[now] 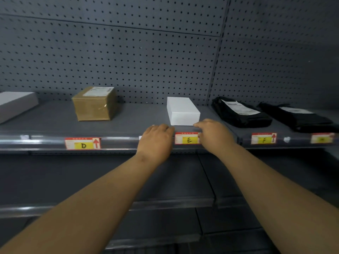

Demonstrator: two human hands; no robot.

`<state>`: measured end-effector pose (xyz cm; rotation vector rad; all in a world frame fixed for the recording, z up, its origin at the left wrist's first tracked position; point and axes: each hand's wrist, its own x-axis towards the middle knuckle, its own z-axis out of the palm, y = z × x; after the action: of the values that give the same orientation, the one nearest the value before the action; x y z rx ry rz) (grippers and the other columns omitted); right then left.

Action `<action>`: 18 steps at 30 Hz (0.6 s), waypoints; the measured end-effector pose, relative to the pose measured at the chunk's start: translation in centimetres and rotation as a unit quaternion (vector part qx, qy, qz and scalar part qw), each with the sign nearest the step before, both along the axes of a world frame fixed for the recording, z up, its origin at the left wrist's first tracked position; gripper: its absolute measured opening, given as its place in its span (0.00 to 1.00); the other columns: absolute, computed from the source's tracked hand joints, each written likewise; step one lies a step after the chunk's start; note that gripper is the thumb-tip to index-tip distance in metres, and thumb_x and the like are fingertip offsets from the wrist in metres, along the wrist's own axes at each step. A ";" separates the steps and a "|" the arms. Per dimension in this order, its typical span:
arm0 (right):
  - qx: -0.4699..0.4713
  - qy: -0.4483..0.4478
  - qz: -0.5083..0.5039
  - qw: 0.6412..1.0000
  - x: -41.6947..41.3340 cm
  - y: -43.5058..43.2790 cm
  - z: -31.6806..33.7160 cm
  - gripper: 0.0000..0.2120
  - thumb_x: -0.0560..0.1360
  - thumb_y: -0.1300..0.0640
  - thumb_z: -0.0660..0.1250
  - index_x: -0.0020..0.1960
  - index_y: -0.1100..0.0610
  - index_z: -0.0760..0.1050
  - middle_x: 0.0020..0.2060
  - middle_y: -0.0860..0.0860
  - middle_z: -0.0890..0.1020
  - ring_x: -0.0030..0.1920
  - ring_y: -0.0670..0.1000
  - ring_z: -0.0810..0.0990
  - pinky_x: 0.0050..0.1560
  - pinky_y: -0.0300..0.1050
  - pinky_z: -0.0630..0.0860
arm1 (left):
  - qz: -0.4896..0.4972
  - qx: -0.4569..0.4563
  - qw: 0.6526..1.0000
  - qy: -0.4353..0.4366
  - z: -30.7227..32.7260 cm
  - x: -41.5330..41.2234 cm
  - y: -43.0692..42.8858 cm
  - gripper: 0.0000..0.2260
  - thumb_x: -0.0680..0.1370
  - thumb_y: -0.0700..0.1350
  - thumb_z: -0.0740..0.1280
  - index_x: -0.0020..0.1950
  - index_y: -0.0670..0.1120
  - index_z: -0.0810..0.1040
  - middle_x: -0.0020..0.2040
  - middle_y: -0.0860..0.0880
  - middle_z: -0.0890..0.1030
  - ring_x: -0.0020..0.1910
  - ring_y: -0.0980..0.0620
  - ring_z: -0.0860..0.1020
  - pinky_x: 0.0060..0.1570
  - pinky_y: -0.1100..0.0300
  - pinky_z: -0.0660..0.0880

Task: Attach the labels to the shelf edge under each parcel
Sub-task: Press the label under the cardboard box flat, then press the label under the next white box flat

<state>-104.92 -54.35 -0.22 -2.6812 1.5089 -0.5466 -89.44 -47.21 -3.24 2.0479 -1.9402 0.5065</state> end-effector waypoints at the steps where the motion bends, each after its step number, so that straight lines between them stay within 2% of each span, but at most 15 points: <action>1: -0.001 0.007 0.004 1.000 -0.4 -0.3 -0.3 0.21 0.76 0.67 0.59 0.66 0.54 0.72 0.63 0.53 0.75 0.62 0.56 0.73 0.59 0.49 0.73 | 0.002 0.002 1.000 0.007 -0.2 -0.4 -0.3 0.21 0.77 0.43 0.61 0.70 0.46 0.66 0.63 0.46 0.74 0.60 0.45 0.72 0.64 0.55 0.63; 5: -0.002 0.014 0.029 0.999 -1.3 -1.2 -1.4 0.19 0.76 0.66 0.57 0.64 0.55 0.75 0.60 0.54 0.76 0.60 0.57 0.75 0.57 0.50 0.75 | 0.008 0.000 1.000 0.029 -1.0 -1.2 -0.5 0.21 0.78 0.43 0.60 0.71 0.47 0.64 0.64 0.46 0.73 0.60 0.45 0.72 0.62 0.55 0.65; 9: -0.009 0.008 0.047 0.999 -1.7 -1.8 -2.5 0.22 0.76 0.67 0.57 0.67 0.53 0.72 0.61 0.54 0.76 0.61 0.58 0.75 0.60 0.52 0.75 | 0.005 -0.010 0.999 0.035 -1.4 -1.1 -0.3 0.22 0.77 0.41 0.60 0.71 0.47 0.65 0.66 0.46 0.73 0.62 0.44 0.71 0.62 0.54 0.65; 14: -0.022 0.001 0.063 0.998 -2.1 -1.6 -2.9 0.22 0.76 0.68 0.56 0.68 0.54 0.70 0.66 0.54 0.75 0.65 0.57 0.73 0.64 0.51 0.72 | -0.013 0.007 1.000 0.015 -1.9 -0.8 0.3 0.24 0.78 0.40 0.59 0.74 0.46 0.60 0.74 0.45 0.64 0.72 0.45 0.61 0.69 0.53 0.58; 18: -0.038 0.000 0.067 0.997 -2.3 -1.2 -3.3 0.23 0.77 0.68 0.56 0.70 0.55 0.68 0.69 0.54 0.72 0.69 0.55 0.69 0.68 0.48 0.66 | -0.021 0.012 1.000 0.000 -1.9 -0.4 0.3 0.25 0.79 0.40 0.58 0.75 0.47 0.57 0.75 0.46 0.60 0.74 0.46 0.59 0.70 0.54 0.55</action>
<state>-107.25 -55.56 -3.48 -2.8116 1.3225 -0.6096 -89.83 -46.94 -5.16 2.0167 -1.9946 0.4768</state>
